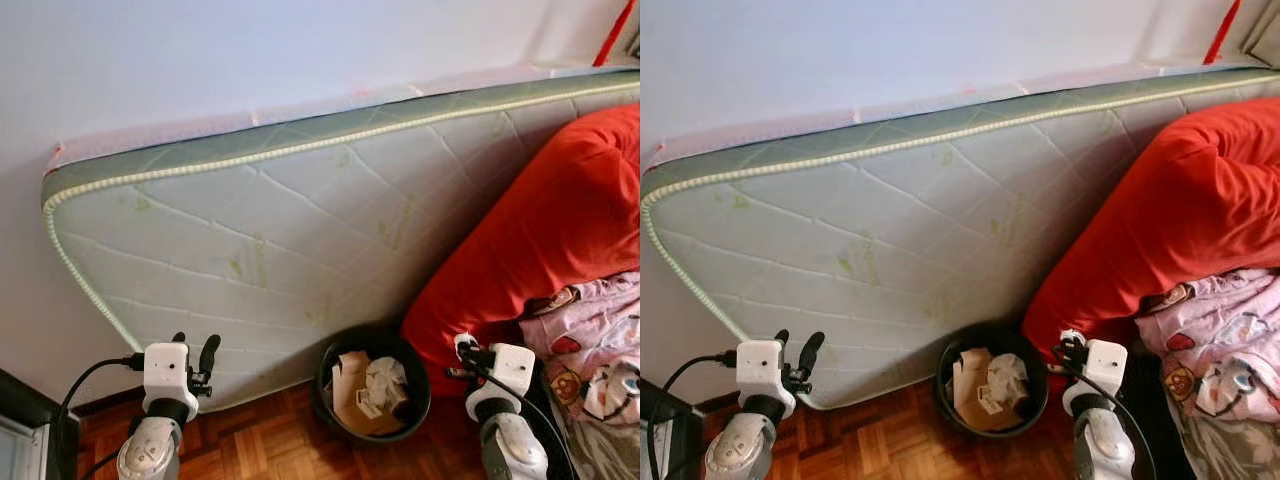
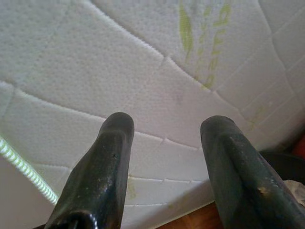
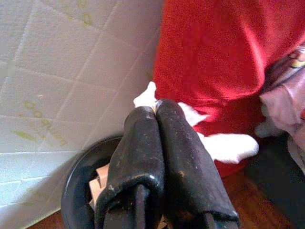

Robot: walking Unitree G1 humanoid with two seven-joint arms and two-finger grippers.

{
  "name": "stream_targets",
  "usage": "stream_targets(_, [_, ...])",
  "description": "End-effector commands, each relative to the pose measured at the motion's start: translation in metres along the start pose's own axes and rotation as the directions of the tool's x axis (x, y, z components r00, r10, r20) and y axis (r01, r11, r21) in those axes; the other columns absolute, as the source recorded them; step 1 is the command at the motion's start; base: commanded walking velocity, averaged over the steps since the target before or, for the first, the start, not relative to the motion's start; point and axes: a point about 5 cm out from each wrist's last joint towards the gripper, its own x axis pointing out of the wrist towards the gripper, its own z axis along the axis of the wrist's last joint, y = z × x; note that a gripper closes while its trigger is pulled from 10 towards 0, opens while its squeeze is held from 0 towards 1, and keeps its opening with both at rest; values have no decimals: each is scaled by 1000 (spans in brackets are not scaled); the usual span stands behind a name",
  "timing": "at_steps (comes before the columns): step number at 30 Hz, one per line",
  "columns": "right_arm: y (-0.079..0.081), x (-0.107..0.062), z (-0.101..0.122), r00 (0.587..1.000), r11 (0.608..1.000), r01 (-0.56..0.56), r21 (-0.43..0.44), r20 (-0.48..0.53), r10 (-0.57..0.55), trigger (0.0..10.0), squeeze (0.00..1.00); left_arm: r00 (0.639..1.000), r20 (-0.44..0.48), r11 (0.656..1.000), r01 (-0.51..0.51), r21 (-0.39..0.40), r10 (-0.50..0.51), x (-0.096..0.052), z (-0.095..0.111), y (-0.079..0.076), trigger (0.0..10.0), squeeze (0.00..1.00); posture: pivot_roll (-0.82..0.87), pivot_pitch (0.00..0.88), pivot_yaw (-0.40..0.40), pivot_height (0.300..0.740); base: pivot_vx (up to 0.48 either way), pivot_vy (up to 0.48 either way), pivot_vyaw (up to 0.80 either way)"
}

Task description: Clean up the room

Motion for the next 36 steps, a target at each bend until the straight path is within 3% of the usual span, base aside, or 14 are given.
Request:
stream_targets(1, [-2, -1, -3, 1000, 1000, 11, 9, -18, -11, 10000, 0, 1000, -14, 1000, -16, -19, 16, -2, -2, 2, 10000, 0, 111, 94, -50, 740, 0, -311, 0])
stream_targets(11, [8, 5, 3, 999, 999, -44, -7, -10, 44, 10000, 0, 1000, -17, 1000, -26, -10, 26, 1, 1, 3, 10000, 0, 117, 107, -58, 740, 0, 0, 0])
stream_targets(15, [7, 7, 5, 999, 999, -37, -6, -9, 37, 10000, 0, 999, -10, 999, -32, -4, 32, 2, 3, 4, 10000, 0, 118, 105, -63, 740, 0, -366, 0])
stream_targets(24, [7, 6, 3, 999, 999, -38, 5, -23, 39, 10000, 0, 999, -12, 998, -52, -35, 52, 1, 3, 5, 10000, 0, 116, 107, -69, 740, 0, -107, -342])
stream_targets(36, [12, 8, 5, 993, 993, -113, -26, -24, 112, 10000, 0, 999, -6, 997, -46, -62, 46, -1, 2, 1, 10000, 0, 112, 74, -78, 740, 0, 0, 0])
